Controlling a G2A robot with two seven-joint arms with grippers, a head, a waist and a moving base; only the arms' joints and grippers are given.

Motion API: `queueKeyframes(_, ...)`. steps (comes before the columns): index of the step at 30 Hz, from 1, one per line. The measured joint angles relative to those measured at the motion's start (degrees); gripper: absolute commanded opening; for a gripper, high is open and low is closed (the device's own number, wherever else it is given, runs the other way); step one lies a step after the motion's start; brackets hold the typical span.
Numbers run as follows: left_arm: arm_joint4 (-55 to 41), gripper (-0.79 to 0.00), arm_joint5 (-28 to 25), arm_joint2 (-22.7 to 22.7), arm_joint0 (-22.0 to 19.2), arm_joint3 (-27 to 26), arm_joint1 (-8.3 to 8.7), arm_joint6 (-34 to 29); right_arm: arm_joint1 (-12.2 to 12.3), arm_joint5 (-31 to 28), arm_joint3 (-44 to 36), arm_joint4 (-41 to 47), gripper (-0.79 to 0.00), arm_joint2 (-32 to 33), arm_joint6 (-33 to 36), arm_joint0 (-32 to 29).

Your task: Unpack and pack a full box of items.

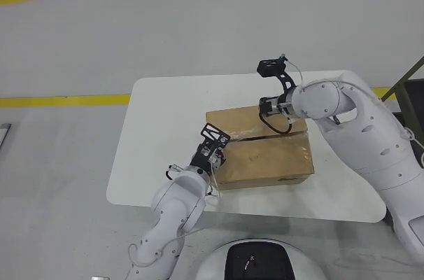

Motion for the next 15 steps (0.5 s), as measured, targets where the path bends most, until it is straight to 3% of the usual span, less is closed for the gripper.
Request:
queueKeyframes(9, -0.24, -0.785, -0.15, 0.15, -0.34, 0.41, -0.19, 0.17, 2.00, 4.95, -14.53, -3.12, -0.779, 5.98, -3.44, -11.34)
queueKeyframes(15, -0.32, -0.785, -0.17, 0.39, -0.59, 0.74, -0.34, 0.12, 2.49, 3.79, -19.37, -6.01, -0.785, 7.47, -11.02, -17.48)
